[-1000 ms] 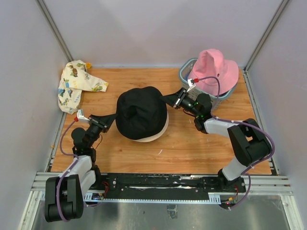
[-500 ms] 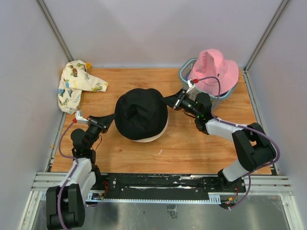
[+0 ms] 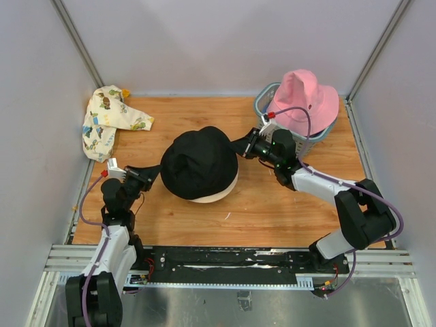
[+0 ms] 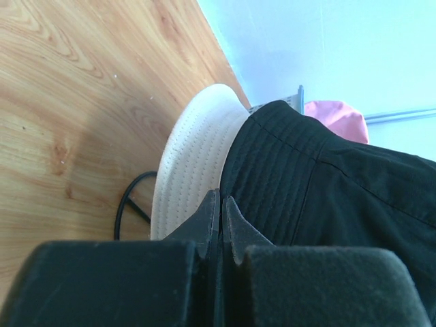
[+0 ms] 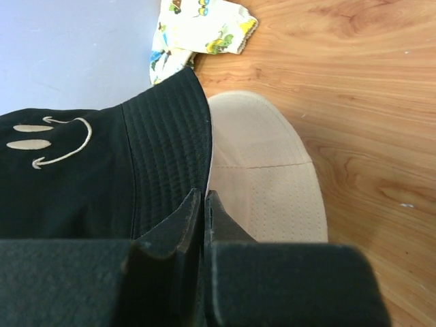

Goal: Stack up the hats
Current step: Stack the hat on the hat.

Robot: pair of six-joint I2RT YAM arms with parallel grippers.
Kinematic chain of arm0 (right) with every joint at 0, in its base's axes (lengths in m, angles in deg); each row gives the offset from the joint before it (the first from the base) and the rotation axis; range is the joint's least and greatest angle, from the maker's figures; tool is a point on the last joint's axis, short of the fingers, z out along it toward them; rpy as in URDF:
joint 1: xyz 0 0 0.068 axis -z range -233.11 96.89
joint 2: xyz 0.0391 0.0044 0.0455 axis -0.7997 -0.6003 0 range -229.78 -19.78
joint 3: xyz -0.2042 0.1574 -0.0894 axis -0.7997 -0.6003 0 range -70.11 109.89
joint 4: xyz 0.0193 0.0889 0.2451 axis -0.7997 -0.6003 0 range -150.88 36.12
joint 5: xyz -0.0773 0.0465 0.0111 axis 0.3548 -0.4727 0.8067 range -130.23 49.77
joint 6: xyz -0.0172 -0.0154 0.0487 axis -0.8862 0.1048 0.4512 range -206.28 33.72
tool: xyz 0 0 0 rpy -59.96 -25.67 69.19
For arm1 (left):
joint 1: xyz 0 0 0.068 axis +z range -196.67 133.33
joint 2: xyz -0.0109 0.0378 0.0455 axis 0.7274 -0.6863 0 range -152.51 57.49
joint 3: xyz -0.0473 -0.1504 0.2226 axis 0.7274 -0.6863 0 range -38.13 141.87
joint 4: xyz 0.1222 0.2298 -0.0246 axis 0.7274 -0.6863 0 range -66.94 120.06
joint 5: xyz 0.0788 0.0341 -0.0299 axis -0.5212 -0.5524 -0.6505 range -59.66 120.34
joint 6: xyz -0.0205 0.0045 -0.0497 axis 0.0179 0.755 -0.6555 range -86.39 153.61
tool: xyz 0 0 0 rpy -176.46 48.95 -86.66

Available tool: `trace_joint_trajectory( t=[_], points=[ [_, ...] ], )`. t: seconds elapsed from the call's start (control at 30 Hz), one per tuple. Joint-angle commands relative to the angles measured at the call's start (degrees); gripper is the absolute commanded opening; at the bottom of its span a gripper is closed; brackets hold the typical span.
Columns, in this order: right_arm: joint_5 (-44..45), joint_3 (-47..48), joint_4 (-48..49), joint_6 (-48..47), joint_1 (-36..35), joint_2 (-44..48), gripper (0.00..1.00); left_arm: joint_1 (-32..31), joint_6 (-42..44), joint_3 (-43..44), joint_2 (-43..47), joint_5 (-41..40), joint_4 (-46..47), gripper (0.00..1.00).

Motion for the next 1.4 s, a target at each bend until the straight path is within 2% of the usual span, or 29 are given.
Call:
trace_joint_trajectory(
  t=[0.0,0.67,1.07,1.37],
  points=[
    [3.5,1.5,-5.4,-3.9,-0.6,0.3,0.0,0.3,3.7,2.1,-1.7,-1.9,-3.8,0.0],
    [13.5,5.6,-18.2,-8.3,-2.2,-4.4,0.01,0.3,7.2,4.8,-5.7,-0.9,-4.1,0.0],
    [15.6,1.7,-17.1,-8.5,-4.3,-4.6,0.01,0.2,8.1,3.9,-5.1,-0.7,-5.5,0.01],
    [18.4,-1.5,-17.4,-9.4,-4.5,-2.1,0.01,0.3,11.5,2.6,-0.9,-3.7,-13.1,0.01]
  ],
)
